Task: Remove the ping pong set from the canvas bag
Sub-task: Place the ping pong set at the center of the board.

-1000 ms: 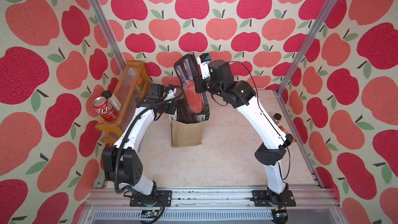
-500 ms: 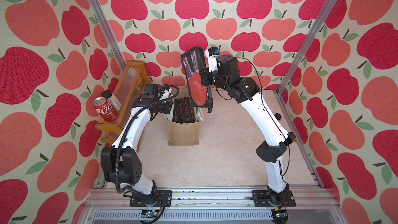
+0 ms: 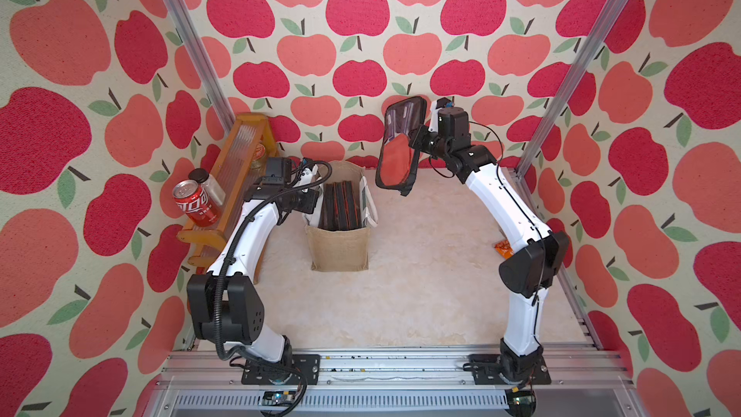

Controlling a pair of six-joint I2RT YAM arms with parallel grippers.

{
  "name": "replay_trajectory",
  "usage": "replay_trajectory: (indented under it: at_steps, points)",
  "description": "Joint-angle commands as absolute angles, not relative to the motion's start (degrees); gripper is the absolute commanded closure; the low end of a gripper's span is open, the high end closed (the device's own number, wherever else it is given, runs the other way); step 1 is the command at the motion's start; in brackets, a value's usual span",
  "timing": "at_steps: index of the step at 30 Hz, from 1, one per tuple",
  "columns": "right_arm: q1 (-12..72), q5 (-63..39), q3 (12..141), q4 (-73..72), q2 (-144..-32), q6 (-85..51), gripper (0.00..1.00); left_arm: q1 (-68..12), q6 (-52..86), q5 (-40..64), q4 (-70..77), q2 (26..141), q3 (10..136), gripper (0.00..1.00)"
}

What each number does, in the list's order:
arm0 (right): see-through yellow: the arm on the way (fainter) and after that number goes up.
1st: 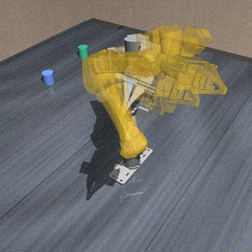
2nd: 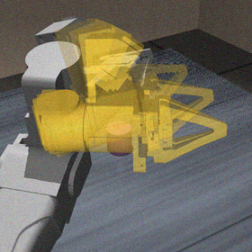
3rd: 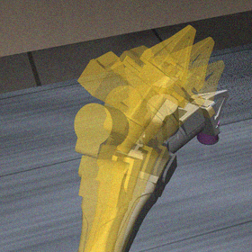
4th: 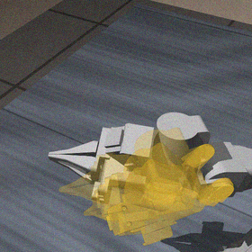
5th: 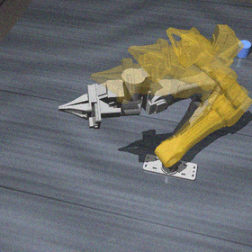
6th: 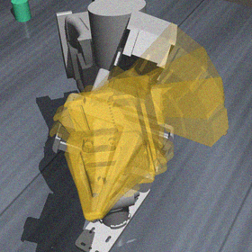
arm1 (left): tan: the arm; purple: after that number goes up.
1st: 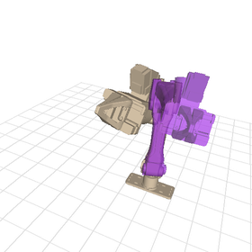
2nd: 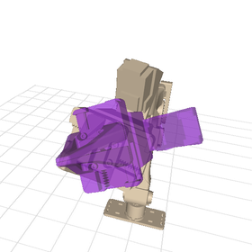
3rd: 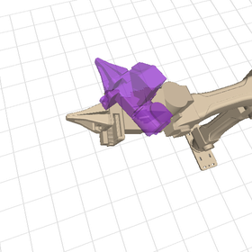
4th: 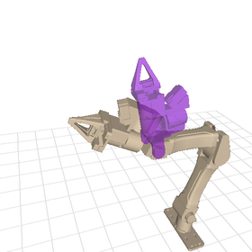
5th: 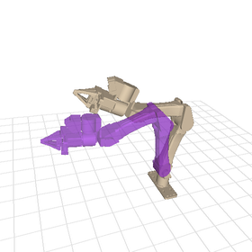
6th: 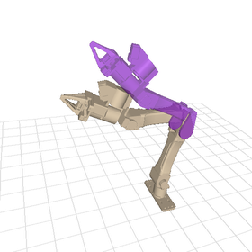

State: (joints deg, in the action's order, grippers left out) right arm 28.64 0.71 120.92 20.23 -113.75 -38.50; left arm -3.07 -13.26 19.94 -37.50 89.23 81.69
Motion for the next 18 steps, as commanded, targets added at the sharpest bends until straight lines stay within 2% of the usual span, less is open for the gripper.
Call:
replay_trajectory:
  at_steps: [1, 6, 18]
  points:
    - [27.4, -1.3, 116.2, 6.8, -109.9, -47.1, 1.0, -2.5, -14.4, 19.0, -39.5, 88.4, 80.6, 1.0]
    - [24.7, -5.3, 112.4, 1.9, -114.1, -52.5, 1.0, -2.5, -14.3, 19.4, -39.8, 88.0, 80.5, 1.0]
    - [20.4, -19.9, 119.3, 0.7, -130.5, -56.2, 1.0, -2.2, -15.2, 17.9, -39.7, 85.5, 78.3, 1.0]
